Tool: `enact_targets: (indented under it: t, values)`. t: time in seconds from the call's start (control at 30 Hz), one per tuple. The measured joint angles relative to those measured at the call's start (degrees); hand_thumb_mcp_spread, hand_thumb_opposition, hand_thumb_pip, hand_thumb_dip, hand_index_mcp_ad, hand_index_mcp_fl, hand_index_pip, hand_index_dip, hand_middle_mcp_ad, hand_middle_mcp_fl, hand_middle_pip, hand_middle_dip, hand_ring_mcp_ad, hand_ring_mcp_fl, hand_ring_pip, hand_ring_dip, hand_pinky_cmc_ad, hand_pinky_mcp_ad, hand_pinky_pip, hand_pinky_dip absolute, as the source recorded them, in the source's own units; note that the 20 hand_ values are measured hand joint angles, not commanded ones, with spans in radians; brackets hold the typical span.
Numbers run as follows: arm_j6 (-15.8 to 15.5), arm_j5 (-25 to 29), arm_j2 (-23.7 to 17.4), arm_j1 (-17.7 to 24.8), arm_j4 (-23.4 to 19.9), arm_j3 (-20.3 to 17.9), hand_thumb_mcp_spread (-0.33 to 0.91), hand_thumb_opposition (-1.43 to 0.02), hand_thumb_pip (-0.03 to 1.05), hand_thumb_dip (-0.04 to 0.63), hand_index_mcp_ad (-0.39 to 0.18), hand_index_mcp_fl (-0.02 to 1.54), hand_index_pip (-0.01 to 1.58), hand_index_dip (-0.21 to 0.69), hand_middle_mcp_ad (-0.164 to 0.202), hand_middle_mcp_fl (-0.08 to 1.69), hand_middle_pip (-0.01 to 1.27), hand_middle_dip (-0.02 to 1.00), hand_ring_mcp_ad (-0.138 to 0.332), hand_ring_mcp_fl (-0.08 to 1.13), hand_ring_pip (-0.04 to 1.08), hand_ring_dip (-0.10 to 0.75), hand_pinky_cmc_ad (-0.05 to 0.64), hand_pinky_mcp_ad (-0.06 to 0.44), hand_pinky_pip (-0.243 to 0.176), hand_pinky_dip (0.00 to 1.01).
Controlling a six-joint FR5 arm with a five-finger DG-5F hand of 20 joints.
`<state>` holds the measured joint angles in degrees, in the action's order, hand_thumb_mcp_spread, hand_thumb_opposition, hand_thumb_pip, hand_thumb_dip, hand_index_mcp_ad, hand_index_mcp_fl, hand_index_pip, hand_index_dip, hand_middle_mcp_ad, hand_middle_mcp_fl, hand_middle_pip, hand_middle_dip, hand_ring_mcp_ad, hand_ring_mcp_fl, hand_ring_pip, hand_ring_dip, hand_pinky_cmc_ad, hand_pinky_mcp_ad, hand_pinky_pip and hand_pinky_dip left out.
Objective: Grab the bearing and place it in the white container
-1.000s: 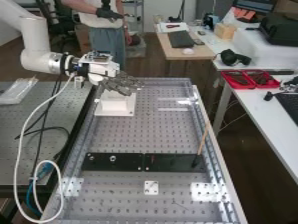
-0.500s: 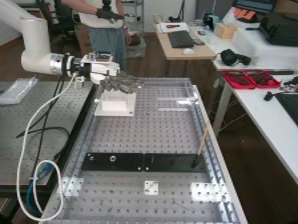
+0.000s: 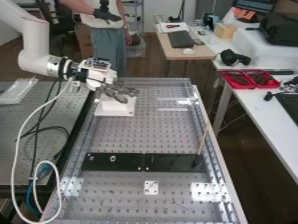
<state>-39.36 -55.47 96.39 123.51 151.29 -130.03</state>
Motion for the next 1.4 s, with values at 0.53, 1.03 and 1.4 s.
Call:
enact_targets:
  t: [0.53,1.03,1.4]
  values:
    - [1.6,0.1,-2.7,-1.3,2.2,1.2,0.29,-0.79,0.65,0.253,-0.152,0.02,1.03,0.141,0.080,0.01,0.12,0.20,0.112,0.00,0.09,0.082,0.380,0.281,-0.075,0.26]
    - [-3.8,-18.7,-7.1,-16.4,9.3,14.0,0.16,-0.70,0.52,0.140,-0.113,0.02,0.41,0.147,0.087,0.01,0.13,0.20,0.131,0.00,0.09,0.087,0.398,0.278,-0.089,0.30]
    - [-3.2,-29.8,-2.3,-27.0,13.3,24.8,0.11,-0.62,0.43,0.033,-0.073,0.04,0.17,0.271,0.089,0.01,0.12,0.20,0.155,0.00,0.09,0.087,0.429,0.314,-0.105,0.29]
